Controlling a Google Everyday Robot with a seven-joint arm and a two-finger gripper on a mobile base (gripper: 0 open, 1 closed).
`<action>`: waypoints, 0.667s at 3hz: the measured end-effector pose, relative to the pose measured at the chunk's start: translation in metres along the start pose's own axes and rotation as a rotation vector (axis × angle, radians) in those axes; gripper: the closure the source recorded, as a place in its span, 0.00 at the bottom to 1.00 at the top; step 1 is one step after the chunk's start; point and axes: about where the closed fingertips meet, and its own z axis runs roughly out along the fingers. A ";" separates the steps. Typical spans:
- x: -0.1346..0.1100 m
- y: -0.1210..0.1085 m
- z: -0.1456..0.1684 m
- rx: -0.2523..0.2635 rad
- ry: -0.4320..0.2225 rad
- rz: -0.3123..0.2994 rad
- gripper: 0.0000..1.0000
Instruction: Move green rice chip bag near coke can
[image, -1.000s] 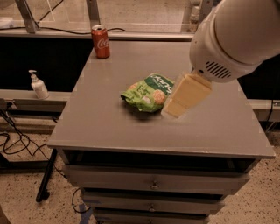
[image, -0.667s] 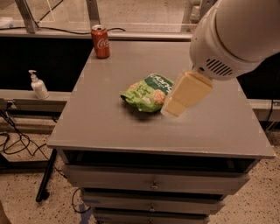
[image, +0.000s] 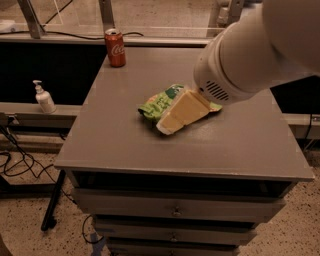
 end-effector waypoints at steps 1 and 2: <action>0.012 0.007 0.045 -0.030 -0.039 0.079 0.00; 0.037 0.009 0.084 -0.054 -0.057 0.131 0.00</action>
Offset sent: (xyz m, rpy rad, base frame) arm 0.0584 -0.0076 -0.1388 0.1984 0.0773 -0.0541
